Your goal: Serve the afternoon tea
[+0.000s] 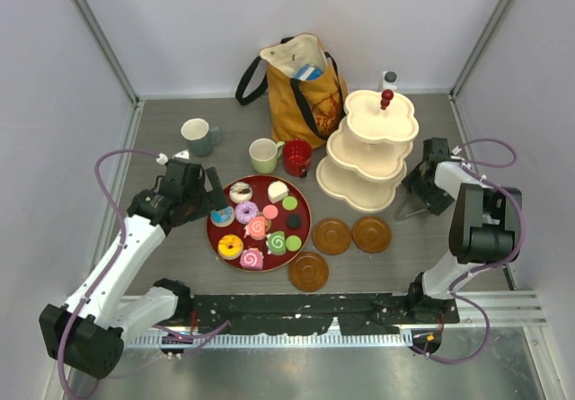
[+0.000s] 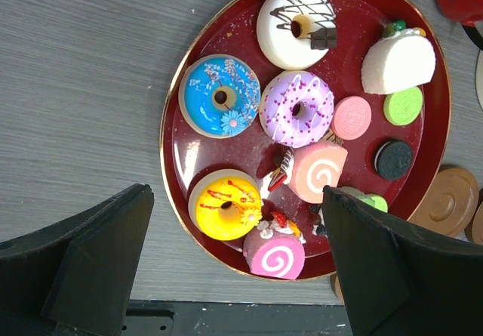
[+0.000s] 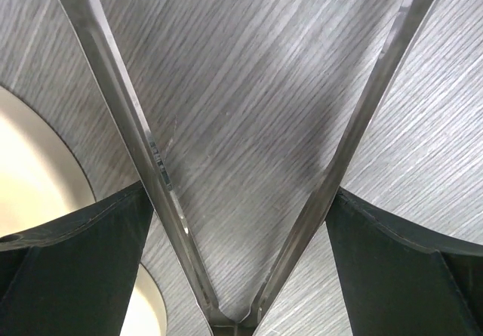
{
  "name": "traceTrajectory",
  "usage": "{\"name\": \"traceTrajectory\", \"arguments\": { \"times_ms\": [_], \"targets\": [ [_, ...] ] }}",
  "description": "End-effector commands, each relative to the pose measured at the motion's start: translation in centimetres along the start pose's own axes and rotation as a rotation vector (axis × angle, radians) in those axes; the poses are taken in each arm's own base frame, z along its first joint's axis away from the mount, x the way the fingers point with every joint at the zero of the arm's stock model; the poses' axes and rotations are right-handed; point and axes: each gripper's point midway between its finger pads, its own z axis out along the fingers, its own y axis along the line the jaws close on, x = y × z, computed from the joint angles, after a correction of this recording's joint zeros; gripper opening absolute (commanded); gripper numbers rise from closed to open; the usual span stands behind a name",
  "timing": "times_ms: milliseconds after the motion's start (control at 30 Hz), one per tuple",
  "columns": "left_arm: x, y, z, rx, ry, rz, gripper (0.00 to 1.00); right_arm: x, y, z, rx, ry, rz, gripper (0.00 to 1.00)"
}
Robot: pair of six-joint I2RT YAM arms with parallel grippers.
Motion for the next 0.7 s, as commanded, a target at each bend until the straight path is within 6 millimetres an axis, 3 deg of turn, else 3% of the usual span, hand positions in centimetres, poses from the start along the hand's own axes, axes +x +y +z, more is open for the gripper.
{"name": "traceTrajectory", "arguments": {
  "times_ms": [0, 333, 400, 667],
  "targets": [
    [-0.7, -0.2, 0.4, 0.004, -0.022, 0.007, 1.0, -1.3, 0.0, 0.4, 0.025, -0.017, 0.059, 0.97],
    [-0.9, -0.3, 0.5, 0.004, -0.026, 0.007, 1.0, -1.4, -0.9, 1.3, 0.051, 0.029, 0.081, 1.0],
    [-0.8, -0.2, 0.5, -0.001, -0.021, 0.006, 1.0, -1.4, -1.0, 1.5, 0.054, 0.03, 0.067, 0.86],
    [-0.7, -0.1, 0.4, -0.006, -0.017, 0.007, 1.0, -1.5, -0.8, 1.8, 0.03, 0.018, 0.045, 0.49]
  ]
}}
